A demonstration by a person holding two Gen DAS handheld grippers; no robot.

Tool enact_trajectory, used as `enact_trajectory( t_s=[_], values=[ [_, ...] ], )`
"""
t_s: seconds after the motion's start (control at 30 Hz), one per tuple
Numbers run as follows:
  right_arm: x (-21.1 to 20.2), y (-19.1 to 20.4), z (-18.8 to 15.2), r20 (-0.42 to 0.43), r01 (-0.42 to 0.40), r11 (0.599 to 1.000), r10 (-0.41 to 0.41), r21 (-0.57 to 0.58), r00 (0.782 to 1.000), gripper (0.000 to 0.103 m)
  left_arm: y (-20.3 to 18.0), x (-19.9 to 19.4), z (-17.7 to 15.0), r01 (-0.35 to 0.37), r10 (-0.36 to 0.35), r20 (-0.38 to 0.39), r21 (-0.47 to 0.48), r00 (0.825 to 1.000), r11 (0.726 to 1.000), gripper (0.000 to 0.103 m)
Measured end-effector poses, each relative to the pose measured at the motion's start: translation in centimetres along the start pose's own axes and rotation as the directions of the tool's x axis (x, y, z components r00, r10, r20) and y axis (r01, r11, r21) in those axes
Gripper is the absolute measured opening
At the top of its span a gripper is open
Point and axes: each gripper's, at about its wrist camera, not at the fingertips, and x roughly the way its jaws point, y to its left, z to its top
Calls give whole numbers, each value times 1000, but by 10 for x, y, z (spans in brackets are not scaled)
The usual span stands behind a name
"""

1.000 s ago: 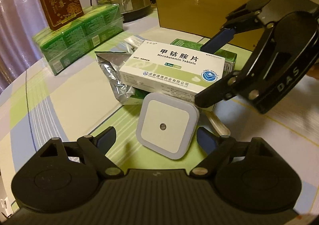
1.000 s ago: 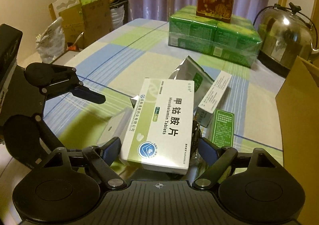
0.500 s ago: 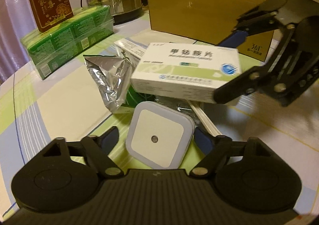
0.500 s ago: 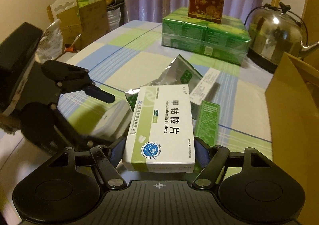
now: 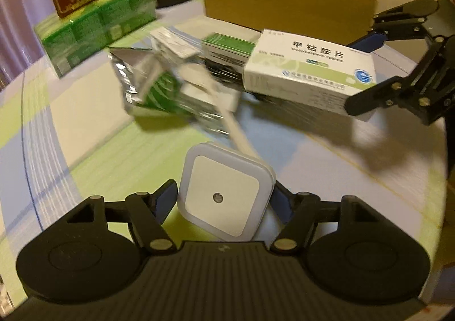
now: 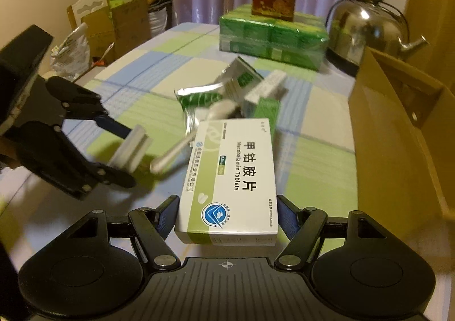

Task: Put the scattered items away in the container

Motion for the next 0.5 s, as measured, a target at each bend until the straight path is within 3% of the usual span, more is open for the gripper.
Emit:
enact_trajectory(
  t_s=[0.17,0.27,0.5],
  values=[
    [-15,-5,-30,-29,20,1000,-19,21,999,68,-55,-7,-2,10,-10,-18,-5,1000,1000,66],
    [-15,-11,-45,-43,44,999,-43,32,998,68,-82,-2,-1,-30,30,-10,0,1000,1000,65],
    [-11,-23,-66,-90,55,997,-50,46,995,69,-107,5,0,-35,33,25,70,999,997,70]
  ],
)
